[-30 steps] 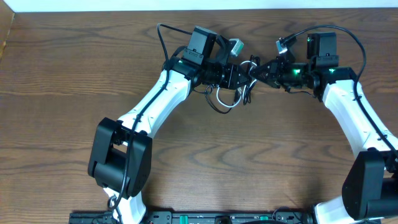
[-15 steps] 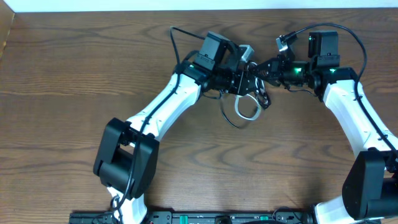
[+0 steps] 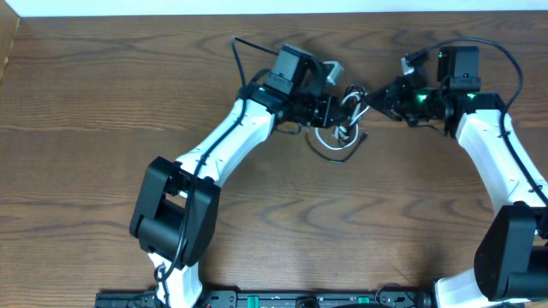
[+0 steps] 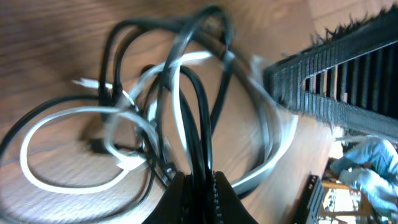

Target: Untangle cables

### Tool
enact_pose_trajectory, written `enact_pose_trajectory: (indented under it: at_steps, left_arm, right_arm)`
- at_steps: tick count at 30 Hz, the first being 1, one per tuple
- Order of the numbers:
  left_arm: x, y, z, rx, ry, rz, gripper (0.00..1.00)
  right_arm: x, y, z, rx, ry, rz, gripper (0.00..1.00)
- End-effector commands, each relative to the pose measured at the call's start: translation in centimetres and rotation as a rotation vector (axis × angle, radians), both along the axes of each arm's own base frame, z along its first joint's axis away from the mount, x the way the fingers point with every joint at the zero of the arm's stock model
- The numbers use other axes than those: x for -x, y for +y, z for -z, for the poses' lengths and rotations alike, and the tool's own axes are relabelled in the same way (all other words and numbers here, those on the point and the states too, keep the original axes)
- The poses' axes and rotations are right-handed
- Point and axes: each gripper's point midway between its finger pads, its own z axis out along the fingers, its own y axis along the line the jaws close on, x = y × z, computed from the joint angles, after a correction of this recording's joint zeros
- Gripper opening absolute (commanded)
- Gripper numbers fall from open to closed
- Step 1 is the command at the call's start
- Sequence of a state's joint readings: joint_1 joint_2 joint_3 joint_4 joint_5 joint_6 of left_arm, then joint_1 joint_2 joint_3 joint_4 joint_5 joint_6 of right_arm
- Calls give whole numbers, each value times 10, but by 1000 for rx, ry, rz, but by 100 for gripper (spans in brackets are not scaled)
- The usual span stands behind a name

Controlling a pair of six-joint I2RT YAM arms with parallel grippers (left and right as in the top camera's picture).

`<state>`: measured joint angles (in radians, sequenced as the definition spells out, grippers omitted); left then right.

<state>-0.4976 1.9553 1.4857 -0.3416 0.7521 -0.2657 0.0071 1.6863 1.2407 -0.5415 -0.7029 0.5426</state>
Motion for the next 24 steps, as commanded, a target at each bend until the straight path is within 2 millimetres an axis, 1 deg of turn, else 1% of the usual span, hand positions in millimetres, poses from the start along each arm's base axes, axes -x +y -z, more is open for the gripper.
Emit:
enact_pose_trajectory:
  at_steps: [1, 2, 3, 5, 6, 7, 8, 9, 10, 12, 13, 14, 15, 16, 18, 21, 24]
  left_arm:
    - [-30, 40, 14, -71, 8, -123, 7]
    - [-35, 51, 16, -81, 18, -149, 7]
    - [-38, 60, 17, -86, 31, -169, 8]
    - [-43, 81, 14, -95, 53, -212, 7]
    - [-44, 88, 10, -95, 56, -226, 8]
    - [-44, 94, 6, -96, 58, -237, 7]
    - [-43, 99, 0, -93, 55, -247, 7]
    - [-41, 100, -9, -79, 50, -244, 8]
    - [-39, 98, -16, -60, 45, -233, 7]
    - [-33, 93, -30, -20, 36, -207, 7]
    - [-29, 90, -36, 6, 40, -188, 7]
    - [-27, 88, -39, 23, 48, -177, 8]
    - [-24, 85, -43, 50, 74, -172, 8]
    - [-23, 84, -43, 62, 113, -193, 7]
    - [-23, 84, -43, 75, 178, -241, 7]
    - [-23, 84, -43, 95, 279, -315, 8]
    - [-23, 84, -43, 109, 349, -364, 8]
  right_arm:
    - [-5, -56, 26, 255, 44, 170, 1]
    - [-2, -66, 31, 300, 62, 193, 1]
    - [1, -82, 37, 365, 89, 230, 1]
    - [7, -102, 43, 435, 119, 268, 1]
    - [7, -105, 43, 439, 116, 263, 1]
    - [6, -101, 41, 417, 96, 227, 1]
    - [2, -88, 35, 367, 39, 147, 1]
    - [-2, -73, 26, 307, -33, 60, 1]
    - [-4, -55, 14, 238, -107, -31, 6]
    - [-2, -17, -13, 74, -250, -197, 20]
    - [0, -2, -24, 13, -293, -249, 36]
    - [2, 8, -29, -12, -314, -277, 40]
    - [3, 23, -34, -28, -341, -318, 50]
    - [5, 35, -35, -26, -357, -348, 55]
    - [6, 53, -32, 13, -373, -377, 57]
    - [8, 74, -30, 47, -401, -413, 68]
    - [11, 90, -34, 41, -433, -450, 69]
